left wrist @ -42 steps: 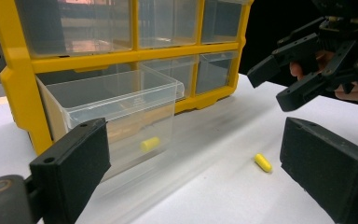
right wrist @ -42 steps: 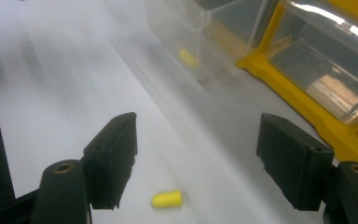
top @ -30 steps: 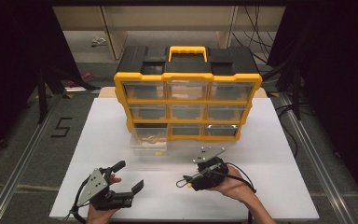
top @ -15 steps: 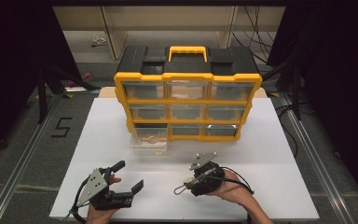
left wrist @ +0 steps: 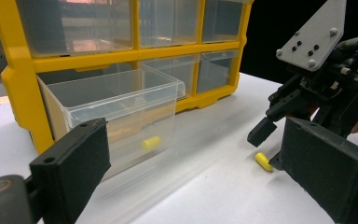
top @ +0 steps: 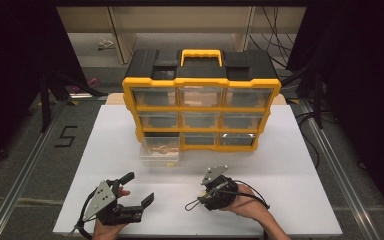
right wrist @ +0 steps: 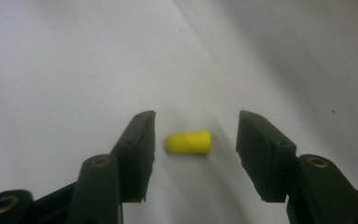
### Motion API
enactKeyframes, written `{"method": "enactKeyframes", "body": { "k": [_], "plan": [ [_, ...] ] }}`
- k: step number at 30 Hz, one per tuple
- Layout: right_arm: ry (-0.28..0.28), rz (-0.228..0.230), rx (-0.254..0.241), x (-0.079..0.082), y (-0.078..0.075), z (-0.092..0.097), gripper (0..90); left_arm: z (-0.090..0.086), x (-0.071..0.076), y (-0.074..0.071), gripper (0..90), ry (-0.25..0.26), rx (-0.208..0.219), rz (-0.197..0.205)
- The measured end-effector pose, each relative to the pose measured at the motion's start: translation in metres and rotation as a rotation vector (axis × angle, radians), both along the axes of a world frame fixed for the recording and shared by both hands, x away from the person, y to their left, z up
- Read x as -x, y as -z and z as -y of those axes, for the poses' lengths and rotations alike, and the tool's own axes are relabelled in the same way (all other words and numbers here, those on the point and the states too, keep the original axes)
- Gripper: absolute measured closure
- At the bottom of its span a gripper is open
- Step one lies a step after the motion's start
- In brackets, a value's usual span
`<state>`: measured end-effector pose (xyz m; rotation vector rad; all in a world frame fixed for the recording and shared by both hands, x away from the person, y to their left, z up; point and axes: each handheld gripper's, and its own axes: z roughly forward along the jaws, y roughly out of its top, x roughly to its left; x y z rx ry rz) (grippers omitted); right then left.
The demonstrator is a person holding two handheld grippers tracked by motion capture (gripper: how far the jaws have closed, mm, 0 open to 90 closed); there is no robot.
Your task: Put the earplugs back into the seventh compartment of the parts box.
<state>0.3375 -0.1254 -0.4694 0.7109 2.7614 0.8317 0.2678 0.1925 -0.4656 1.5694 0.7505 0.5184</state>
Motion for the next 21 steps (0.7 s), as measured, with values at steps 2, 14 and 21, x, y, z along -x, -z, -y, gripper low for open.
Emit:
{"method": "enactKeyframes", "body": {
  "k": [2,14,21],
  "plan": [
    [-0.001,-0.005,0.002,0.0001,0.0011,-0.0007,50.7,-0.0001,0.0000,0.0000,8.0,0.000,0.000,-0.001],
    [-0.026,-0.024,0.001,-0.0012,0.0069,-0.0021,63.4,0.0003,0.0002,0.0000,8.0,0.005,0.004,0.001],
    [-0.028,-0.027,-0.012,-0.0032,0.0060,0.0008,67.2,0.0000,0.0001,-0.0001,8.1,0.003,0.004,0.000]
  ]
}}
